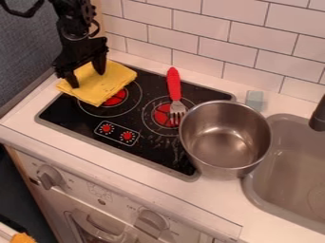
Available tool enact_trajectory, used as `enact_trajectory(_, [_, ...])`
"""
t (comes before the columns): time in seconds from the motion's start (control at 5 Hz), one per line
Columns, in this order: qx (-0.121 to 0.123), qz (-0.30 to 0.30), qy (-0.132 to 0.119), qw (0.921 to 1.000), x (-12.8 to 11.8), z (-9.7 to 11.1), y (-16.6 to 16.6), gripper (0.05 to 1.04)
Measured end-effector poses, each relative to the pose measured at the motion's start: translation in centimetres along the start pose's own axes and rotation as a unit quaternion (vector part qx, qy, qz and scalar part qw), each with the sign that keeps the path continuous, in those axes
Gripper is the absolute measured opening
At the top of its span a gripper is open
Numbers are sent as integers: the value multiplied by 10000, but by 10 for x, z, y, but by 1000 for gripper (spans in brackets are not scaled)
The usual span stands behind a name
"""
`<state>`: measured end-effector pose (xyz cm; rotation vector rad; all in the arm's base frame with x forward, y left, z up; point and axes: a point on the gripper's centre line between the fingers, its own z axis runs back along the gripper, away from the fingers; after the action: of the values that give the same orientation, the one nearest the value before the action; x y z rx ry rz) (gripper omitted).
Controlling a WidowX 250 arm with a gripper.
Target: Move the yellow cloth to the left burner
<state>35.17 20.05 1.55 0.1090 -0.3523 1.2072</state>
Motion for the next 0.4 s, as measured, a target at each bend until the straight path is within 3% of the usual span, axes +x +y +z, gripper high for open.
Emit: enact_trajectory(0.4, [9, 17, 55, 10000, -7, 3, 3, 1000])
